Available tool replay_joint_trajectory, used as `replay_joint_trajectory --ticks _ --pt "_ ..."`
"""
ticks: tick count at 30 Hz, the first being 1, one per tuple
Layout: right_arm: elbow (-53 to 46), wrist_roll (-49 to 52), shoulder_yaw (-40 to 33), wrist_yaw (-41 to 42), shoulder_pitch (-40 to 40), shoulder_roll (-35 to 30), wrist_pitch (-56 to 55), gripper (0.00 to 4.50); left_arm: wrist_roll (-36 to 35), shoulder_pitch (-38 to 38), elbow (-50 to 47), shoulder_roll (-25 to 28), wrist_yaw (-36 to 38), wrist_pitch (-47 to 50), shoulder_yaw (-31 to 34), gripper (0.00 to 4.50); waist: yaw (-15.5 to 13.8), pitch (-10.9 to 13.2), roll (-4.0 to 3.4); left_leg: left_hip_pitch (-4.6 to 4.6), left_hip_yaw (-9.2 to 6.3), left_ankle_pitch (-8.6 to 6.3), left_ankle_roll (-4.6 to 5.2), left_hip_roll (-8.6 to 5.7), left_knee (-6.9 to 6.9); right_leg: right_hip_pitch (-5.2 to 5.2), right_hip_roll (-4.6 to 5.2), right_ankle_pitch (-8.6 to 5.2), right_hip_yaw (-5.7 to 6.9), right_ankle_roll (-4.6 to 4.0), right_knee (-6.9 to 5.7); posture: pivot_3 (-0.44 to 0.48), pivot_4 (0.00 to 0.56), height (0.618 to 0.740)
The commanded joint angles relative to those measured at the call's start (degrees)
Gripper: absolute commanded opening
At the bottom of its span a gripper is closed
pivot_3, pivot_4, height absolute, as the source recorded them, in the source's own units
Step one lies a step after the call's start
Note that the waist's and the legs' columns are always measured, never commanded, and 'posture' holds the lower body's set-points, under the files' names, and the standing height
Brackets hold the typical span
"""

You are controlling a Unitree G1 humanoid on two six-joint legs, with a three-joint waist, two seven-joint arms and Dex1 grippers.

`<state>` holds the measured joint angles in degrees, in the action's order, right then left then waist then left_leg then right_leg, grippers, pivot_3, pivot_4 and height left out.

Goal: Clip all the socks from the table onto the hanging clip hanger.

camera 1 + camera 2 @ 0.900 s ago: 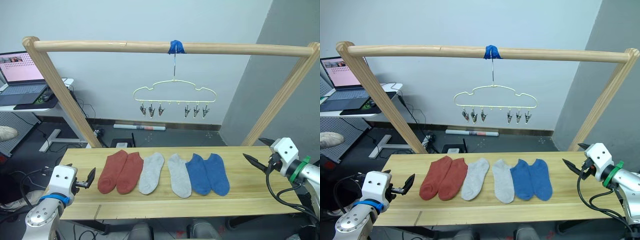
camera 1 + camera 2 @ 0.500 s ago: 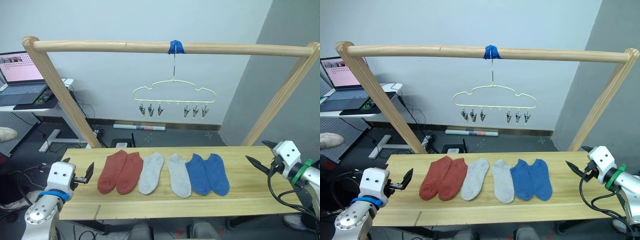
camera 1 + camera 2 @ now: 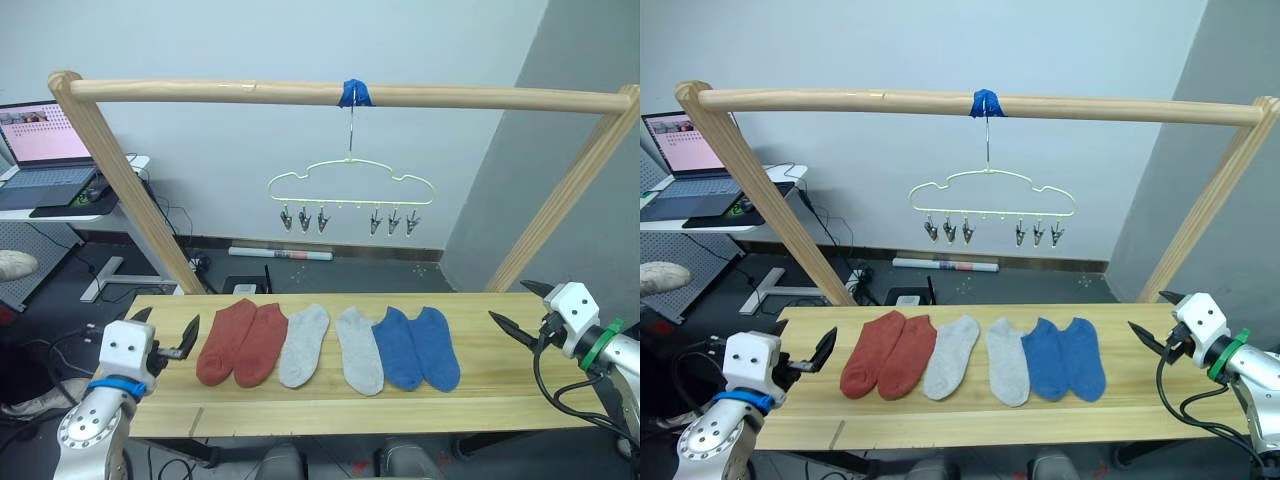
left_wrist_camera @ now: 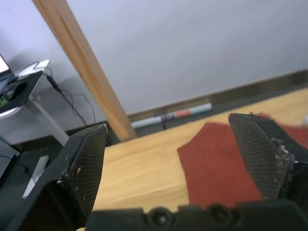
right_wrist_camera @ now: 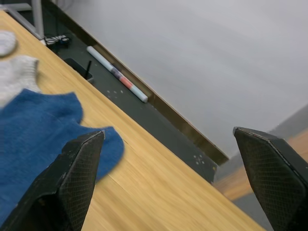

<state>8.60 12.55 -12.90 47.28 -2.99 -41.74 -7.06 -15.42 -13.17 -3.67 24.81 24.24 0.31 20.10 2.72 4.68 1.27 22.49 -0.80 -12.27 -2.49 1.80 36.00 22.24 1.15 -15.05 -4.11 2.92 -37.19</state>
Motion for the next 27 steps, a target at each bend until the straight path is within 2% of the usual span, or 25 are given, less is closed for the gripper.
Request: replay_joint_trajectory --ticks 1,5,11,20,24,27 --pt "-7.16 2.48 -0.72 -0.89 -0.18 0.37 4.07 4.50 -1.86 2.95 -5.55 -0.31 -0.08 3.29 -1.86 4.47 0.01 0.47 0.01 -0.01 0.00 0.00 0.00 0.00 0.01 0.00 0.00 0.00 -0.01 0.00 -0.01 -0.056 0.115 0.740" --pt "-17.90 6.63 -0.14 -2.24 -0.19 1.04 13.09 4.50 -2.86 8.42 -9.12 -0.89 -0.81 8.77 -4.97 4.47 0.14 2.06 0.05 -0.01 -0.01 0.01 0.01 0.00 0.04 -0.04 0.00 0.00 -0.04 0.00 -0.04 -0.084 0.154 0.740" --pt "-33.19 13.43 1.83 -5.92 3.40 1.41 28.92 4.50 -4.15 16.33 -9.27 -1.66 -2.22 13.33 -5.14 4.47 0.76 4.54 0.01 0.31 -0.14 0.02 0.03 0.01 0.04 -0.04 -0.12 0.04 -0.03 0.06 -0.13 -0.136 0.212 0.740" --pt "-43.59 18.79 3.14 -8.86 6.73 1.95 38.69 4.50 -5.21 24.88 -8.40 -3.71 -2.37 14.55 -6.56 4.47 1.13 7.82 0.47 0.56 -0.31 0.01 0.03 -0.02 0.03 0.04 -0.11 0.07 0.06 0.31 -0.02 -0.173 0.269 0.740" --pt "-44.20 18.47 4.18 -8.71 6.93 2.12 38.64 4.50 -6.04 26.55 -7.95 -5.53 -2.55 14.48 -6.87 3.62 1.53 8.80 0.60 0.61 -0.31 -0.01 0.05 -0.02 0.02 0.06 -0.08 0.12 0.07 0.48 0.01 -0.176 0.273 0.740" --pt "-44.38 18.25 4.99 -8.51 7.39 2.27 38.27 4.50 -5.93 28.18 -7.04 -6.59 -2.51 14.52 -7.62 2.65 1.81 9.29 0.63 0.62 -0.34 -0.01 0.05 -0.03 0.02 0.06 -0.08 0.13 0.09 0.50 0.01 -0.179 0.277 0.740"
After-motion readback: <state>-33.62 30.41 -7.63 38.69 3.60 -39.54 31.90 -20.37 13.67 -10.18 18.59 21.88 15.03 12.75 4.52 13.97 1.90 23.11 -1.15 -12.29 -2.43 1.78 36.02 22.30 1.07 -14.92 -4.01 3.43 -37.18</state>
